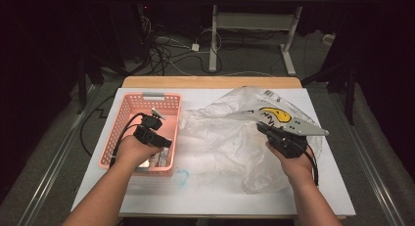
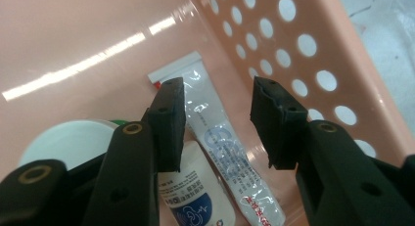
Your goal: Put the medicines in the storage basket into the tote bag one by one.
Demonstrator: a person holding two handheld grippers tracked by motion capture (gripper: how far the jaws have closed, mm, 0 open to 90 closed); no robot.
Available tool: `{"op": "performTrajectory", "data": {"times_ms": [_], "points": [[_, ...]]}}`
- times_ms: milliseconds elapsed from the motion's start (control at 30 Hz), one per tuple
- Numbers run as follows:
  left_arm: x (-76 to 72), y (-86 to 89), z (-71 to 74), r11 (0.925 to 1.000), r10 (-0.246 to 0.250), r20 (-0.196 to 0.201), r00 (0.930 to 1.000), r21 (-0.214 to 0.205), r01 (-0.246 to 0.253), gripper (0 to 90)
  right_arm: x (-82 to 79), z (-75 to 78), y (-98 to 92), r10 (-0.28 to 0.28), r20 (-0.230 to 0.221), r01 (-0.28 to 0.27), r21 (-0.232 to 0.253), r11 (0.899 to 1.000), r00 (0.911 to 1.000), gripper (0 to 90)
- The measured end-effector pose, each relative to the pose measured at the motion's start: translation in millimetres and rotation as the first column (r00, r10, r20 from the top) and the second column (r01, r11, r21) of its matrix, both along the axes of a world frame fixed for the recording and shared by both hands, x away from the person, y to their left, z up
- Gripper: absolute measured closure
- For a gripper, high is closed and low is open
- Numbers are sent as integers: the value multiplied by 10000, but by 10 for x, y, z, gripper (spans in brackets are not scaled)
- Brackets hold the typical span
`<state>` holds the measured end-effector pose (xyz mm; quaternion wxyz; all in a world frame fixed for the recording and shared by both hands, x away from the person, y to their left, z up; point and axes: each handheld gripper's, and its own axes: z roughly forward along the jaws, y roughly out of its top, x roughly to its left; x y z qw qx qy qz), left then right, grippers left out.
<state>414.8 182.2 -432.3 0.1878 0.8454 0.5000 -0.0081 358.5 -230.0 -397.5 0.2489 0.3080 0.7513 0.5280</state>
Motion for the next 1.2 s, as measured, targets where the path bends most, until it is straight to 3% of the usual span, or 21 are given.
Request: {"op": "performTrajectory", "data": {"times_ms": [133, 333, 467, 567, 800, 1000, 1200], "points": [[37, -26, -39, 9995, 67, -367, 9993, 317, -56, 520, -6, 3, -1, -12, 8, 12, 5, 10000, 10000, 900], [74, -74, -78, 9993, 95, -704, 9975, 380, -68, 533, -7, 3, 1, -33, 27, 33, -12, 10000, 10000, 900], [77, -78, -59, 9987, 290, -451, 9986, 441, -270, 529, -10, 4, 1, -30, 19, 30, -2, 10000, 10000, 900], [78, -89, -84, 9985, 214, -758, 9969, 527, -175, 535, -10, 2, 6, -21, 20, 21, 2, 10000, 10000, 900], [113, -148, -137, 9968, 240, -1027, 9944, 787, -159, 551, -16, 7, 4, -21, 51, 21, -4, 10000, 10000, 900], [133, -168, -166, 9954, 335, -1130, 9930, 928, -230, 570, -14, 6, 1, -44, 26, 44, 4, 10000, 10000, 900], [141, -167, -169, 9940, 548, -947, 9940, 998, -453, 601, -18, 11, 2, -13, 68, 13, 15, 10000, 10000, 900]]}}
